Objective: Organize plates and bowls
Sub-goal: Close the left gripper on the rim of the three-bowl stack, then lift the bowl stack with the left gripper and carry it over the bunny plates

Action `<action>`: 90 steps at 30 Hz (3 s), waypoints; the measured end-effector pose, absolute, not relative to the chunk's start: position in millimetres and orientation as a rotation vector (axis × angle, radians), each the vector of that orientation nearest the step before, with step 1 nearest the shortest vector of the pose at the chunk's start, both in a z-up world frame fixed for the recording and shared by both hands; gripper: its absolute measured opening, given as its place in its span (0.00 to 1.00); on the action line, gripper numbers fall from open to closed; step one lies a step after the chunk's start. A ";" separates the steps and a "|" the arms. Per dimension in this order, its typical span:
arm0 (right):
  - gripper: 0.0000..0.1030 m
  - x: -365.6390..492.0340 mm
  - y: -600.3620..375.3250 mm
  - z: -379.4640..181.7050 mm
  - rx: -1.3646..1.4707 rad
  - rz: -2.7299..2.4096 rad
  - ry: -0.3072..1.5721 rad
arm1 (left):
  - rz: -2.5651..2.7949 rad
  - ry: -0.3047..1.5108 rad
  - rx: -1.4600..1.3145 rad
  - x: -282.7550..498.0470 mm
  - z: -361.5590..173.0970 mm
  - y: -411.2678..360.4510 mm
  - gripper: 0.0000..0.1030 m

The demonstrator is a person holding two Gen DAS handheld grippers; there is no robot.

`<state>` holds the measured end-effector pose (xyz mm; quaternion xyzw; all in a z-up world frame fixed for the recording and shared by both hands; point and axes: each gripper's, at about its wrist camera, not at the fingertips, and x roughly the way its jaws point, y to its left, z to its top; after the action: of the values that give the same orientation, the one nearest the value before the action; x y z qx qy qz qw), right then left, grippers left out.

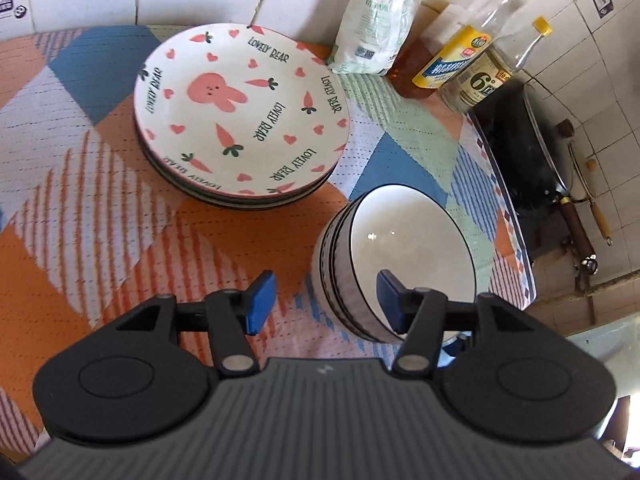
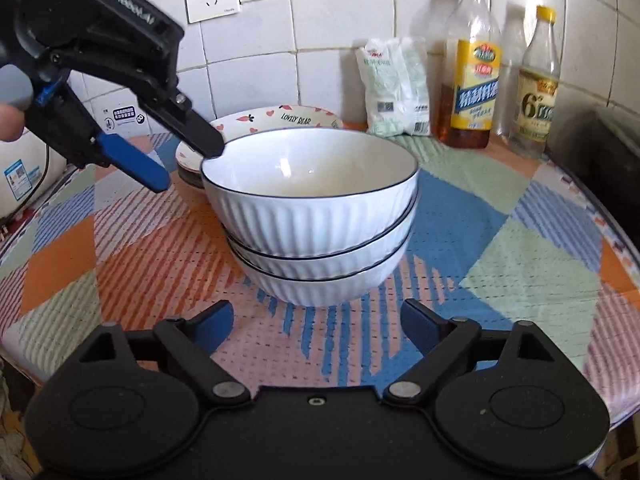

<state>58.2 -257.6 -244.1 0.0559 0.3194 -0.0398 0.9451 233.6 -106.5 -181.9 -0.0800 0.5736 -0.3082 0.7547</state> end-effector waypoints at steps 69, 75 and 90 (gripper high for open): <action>0.98 159.1 -266.0 -208.3 -0.095 0.312 0.516 | -0.580 1.141 -0.107 267.9 -148.1 -111.5 0.47; 0.98 194.7 -268.9 -207.2 -0.078 0.402 0.508 | -0.521 1.128 -0.130 292.7 -147.0 -100.6 0.47; 0.98 246.2 -279.5 -209.4 -0.111 0.475 0.530 | -0.471 1.126 -0.214 346.7 -162.2 -99.0 0.47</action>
<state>246.2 -279.5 -209.4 -0.0544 0.2593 0.2326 0.9358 346.7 -99.0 -162.2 -0.1001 0.5276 -0.2208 0.8142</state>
